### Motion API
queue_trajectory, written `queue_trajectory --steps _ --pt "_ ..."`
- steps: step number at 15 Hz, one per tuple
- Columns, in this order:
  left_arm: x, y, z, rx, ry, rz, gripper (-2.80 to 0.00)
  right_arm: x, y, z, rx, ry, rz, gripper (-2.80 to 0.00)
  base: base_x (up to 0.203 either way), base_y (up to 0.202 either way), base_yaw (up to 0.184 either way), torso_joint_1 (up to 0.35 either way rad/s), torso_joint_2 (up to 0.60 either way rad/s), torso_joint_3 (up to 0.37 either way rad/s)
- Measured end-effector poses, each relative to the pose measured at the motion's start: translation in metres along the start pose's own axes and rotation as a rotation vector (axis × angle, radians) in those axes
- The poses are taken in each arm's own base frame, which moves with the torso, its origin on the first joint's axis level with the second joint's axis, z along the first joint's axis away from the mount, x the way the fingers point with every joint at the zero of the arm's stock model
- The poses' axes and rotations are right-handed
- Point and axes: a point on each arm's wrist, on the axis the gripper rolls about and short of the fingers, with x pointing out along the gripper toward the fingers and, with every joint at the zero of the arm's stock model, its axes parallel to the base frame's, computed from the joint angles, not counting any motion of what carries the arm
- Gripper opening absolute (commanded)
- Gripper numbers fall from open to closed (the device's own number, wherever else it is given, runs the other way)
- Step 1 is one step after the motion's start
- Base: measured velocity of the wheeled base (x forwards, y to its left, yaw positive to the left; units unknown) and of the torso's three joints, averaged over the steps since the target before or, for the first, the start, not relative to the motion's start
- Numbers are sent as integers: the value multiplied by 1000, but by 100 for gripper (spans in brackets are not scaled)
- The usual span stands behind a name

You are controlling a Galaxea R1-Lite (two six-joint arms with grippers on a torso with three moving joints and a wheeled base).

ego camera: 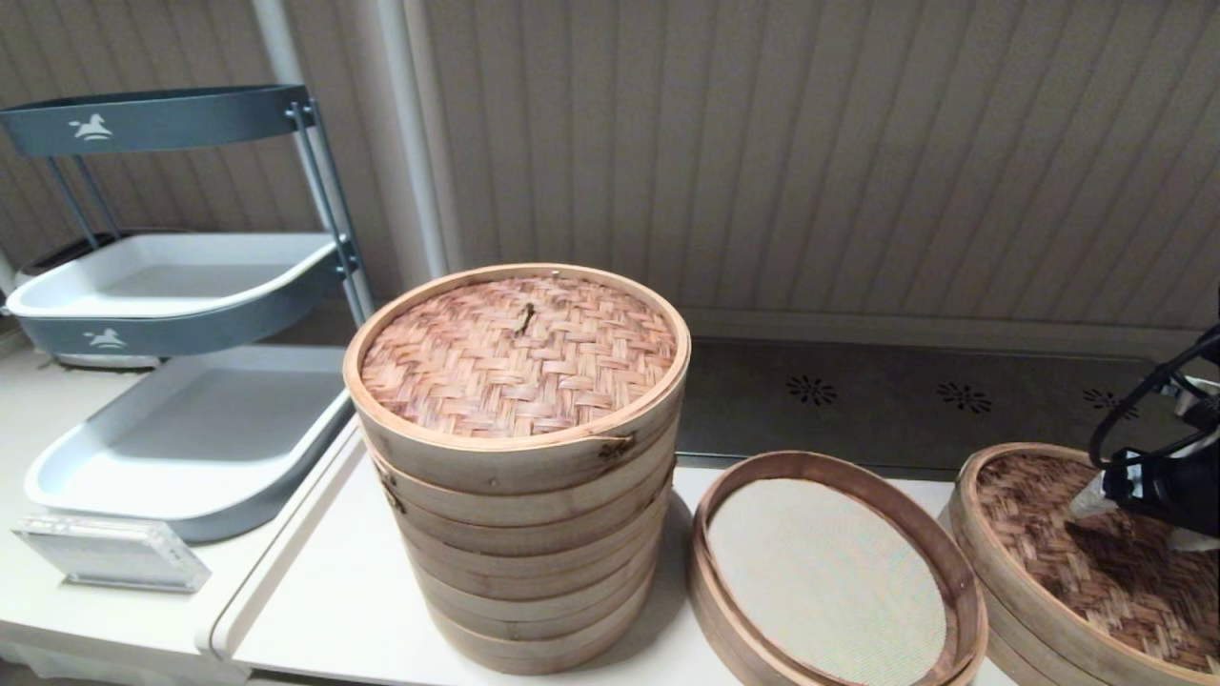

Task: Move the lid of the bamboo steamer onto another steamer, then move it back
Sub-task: Pick up the steamer

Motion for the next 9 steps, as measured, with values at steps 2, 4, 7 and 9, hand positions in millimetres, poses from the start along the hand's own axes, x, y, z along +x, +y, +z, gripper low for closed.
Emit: queue_trajectory --steps 2,4,7,9 --pt "0 0 0 0 0 0 -280 2 0 0 -3 7 -1 0 0 0 0 0 0 0" --pt "0 0 0 0 0 0 -280 4 0 1 -7 7 -3 0 0 0 0 0 0 0" --pt "0 0 0 0 0 0 -280 9 -1 3 -15 -4 -6 0 0 0 0 0 0 0" --pt "0 0 0 0 1 0 -280 11 -1 3 -22 1 -7 0 0 0 0 0 0 0"
